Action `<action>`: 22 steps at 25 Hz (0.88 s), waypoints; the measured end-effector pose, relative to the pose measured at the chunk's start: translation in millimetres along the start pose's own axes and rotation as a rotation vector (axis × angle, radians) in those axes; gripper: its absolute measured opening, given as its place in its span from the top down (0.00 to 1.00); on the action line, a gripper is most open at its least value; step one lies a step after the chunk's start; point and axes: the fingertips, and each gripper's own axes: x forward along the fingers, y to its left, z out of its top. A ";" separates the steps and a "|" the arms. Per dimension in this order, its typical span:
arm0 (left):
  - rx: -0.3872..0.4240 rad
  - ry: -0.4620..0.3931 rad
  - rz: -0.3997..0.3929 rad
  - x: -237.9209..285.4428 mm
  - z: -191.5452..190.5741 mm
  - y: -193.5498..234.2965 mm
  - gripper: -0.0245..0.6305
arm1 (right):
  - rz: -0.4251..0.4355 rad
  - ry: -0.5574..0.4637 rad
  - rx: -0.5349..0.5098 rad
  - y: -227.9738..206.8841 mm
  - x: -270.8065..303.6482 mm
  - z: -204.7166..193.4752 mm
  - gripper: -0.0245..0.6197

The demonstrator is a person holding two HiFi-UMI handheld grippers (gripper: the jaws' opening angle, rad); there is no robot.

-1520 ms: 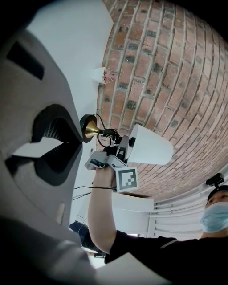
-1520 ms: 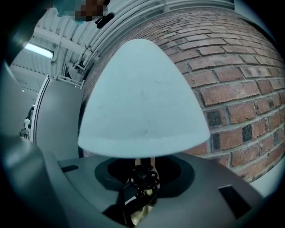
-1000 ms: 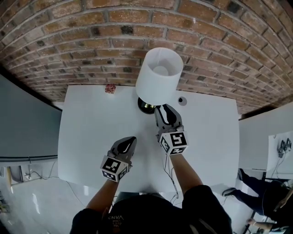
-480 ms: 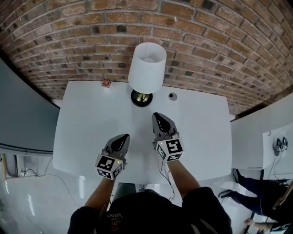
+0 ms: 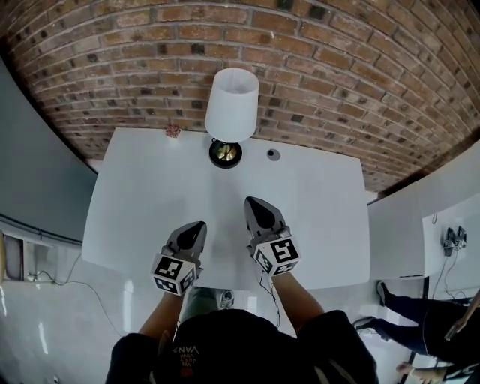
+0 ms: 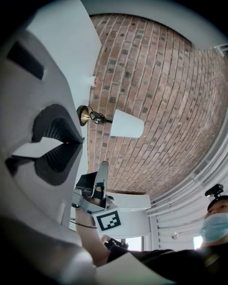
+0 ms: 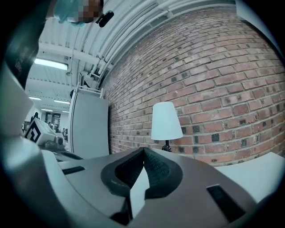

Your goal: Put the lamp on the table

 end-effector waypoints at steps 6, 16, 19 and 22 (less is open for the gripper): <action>0.016 -0.023 0.026 -24.9 4.7 -24.5 0.95 | 0.025 0.016 0.001 23.9 -33.1 -3.3 0.96; 0.036 -0.041 0.087 -60.9 6.4 -43.0 0.95 | 0.030 0.013 0.018 49.9 -78.6 -3.5 0.96; 0.034 -0.043 0.092 -69.1 4.8 -49.6 0.95 | 0.035 0.025 0.029 58.1 -91.0 -8.4 0.96; 0.036 -0.045 0.084 -76.9 2.2 -57.4 0.95 | 0.035 0.042 0.036 65.6 -102.3 -13.9 0.96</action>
